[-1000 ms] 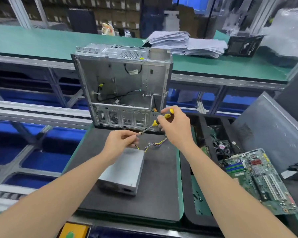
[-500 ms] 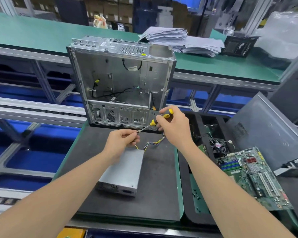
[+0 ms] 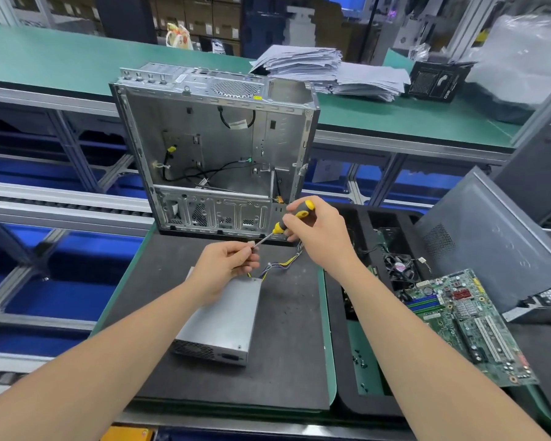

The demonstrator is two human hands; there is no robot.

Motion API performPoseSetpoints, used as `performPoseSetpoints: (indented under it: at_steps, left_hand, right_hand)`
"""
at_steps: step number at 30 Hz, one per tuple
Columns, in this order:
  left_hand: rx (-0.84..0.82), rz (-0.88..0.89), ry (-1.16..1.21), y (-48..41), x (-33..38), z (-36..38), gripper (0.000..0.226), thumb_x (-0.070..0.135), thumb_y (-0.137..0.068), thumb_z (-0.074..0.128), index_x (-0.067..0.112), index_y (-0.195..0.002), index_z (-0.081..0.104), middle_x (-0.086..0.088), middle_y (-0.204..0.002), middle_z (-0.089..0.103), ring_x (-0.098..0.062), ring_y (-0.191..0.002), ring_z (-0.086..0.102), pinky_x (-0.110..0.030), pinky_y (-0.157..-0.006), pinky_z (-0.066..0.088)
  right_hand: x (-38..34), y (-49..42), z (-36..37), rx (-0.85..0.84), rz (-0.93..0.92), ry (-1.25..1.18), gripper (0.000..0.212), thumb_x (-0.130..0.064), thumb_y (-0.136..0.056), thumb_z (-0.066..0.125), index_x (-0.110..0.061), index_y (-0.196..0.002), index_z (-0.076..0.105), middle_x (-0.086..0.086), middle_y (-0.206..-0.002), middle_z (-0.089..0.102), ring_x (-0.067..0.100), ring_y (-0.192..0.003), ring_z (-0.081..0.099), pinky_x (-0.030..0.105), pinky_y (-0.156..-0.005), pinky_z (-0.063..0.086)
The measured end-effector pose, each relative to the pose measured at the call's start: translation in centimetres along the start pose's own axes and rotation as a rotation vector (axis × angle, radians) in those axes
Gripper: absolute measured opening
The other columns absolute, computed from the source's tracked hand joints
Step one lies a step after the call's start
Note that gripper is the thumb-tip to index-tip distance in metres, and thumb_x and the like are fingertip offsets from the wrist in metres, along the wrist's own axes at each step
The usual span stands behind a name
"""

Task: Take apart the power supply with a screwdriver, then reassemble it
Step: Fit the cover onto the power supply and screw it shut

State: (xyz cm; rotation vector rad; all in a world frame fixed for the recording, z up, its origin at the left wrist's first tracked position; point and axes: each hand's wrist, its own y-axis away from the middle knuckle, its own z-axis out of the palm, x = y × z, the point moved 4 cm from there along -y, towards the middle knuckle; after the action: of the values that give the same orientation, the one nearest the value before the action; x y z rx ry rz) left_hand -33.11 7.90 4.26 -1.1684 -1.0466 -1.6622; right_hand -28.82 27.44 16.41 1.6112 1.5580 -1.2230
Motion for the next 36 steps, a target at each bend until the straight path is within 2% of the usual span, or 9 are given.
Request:
performPoseSetpoints:
  at_steps: [3, 10, 19, 25, 27, 31, 36]
  left_hand:
    - [-0.029, 0.004, -0.011, 0.3, 0.0, 0.1, 0.018, 0.005, -0.105, 0.055, 0.002, -0.102, 0.073, -0.006, -0.085, 0.076, -0.015, -0.079, 0.071, -0.020, -0.072, 0.058]
    - [-0.001, 0.059, -0.040, 0.5, 0.2, 0.5, 0.017, 0.004, -0.104, 0.056, 0.003, -0.100, 0.072, -0.007, -0.083, 0.075, -0.015, -0.076, 0.071, -0.020, -0.069, 0.057]
    - [-0.021, 0.074, -0.074, 0.4, -0.2, 0.6, 0.021, 0.003, -0.106, 0.053, 0.004, -0.100, 0.074, -0.007, -0.084, 0.076, -0.015, -0.077, 0.070, -0.021, -0.070, 0.057]
    - [-0.022, 0.090, -0.072, 0.2, -0.5, 0.6, 0.022, 0.002, -0.105, 0.055, 0.004, -0.097, 0.075, -0.008, -0.082, 0.076, -0.016, -0.076, 0.070, -0.020, -0.068, 0.057]
    - [-0.025, 0.103, -0.091, 0.2, -0.6, 0.7, 0.022, 0.000, -0.104, 0.056, 0.005, -0.095, 0.076, -0.008, -0.082, 0.076, -0.017, -0.075, 0.071, -0.021, -0.067, 0.057]
    - [-0.001, 0.128, -0.217, 0.4, -0.5, 0.7, 0.022, -0.002, -0.101, 0.060, 0.009, -0.092, 0.076, -0.007, -0.082, 0.078, -0.018, -0.075, 0.073, -0.020, -0.066, 0.057]
    - [0.022, 0.201, -0.598, 0.8, -0.5, 0.3, 0.017, 0.014, -0.095, 0.074, 0.029, -0.089, 0.080, 0.010, -0.089, 0.079, -0.008, -0.085, 0.071, -0.024, -0.078, 0.054]
  right_hand:
    - [0.0, 0.0, 0.1, -0.042, -0.019, 0.045, 0.011, -0.014, -0.096, 0.070, -0.018, -0.105, 0.067, 0.000, -0.082, 0.077, 0.016, -0.073, 0.076, 0.035, -0.078, 0.063]
    - [-0.1, -0.1, 0.0, -0.009, -0.025, 0.047, 0.009, -0.016, -0.096, 0.070, -0.019, -0.103, 0.066, 0.001, -0.079, 0.076, 0.014, -0.069, 0.074, 0.030, -0.071, 0.063]
    - [0.1, 0.2, -0.6, -0.012, -0.026, 0.056, 0.011, -0.015, -0.095, 0.070, -0.019, -0.104, 0.065, 0.001, -0.079, 0.076, 0.016, -0.070, 0.075, 0.038, -0.076, 0.065]
    - [0.0, 0.3, -0.8, -0.017, -0.059, 0.091, 0.012, -0.016, -0.095, 0.071, -0.023, -0.103, 0.064, -0.003, -0.081, 0.075, 0.016, -0.072, 0.074, 0.031, -0.071, 0.063]
    - [0.0, 0.3, -0.9, -0.026, -0.061, 0.109, 0.011, -0.018, -0.096, 0.071, -0.024, -0.102, 0.064, -0.002, -0.083, 0.075, 0.016, -0.074, 0.074, 0.033, -0.072, 0.063]
    - [-0.3, 0.6, -0.6, -0.058, -0.083, 0.172, 0.011, -0.024, -0.095, 0.073, -0.024, -0.102, 0.065, 0.000, -0.090, 0.074, 0.017, -0.079, 0.075, 0.044, -0.079, 0.064]
    - [-0.5, 0.9, 0.2, -0.080, -0.096, 0.177, 0.010, -0.025, -0.096, 0.074, -0.020, -0.100, 0.066, -0.001, -0.090, 0.073, 0.014, -0.073, 0.076, 0.040, -0.072, 0.066]
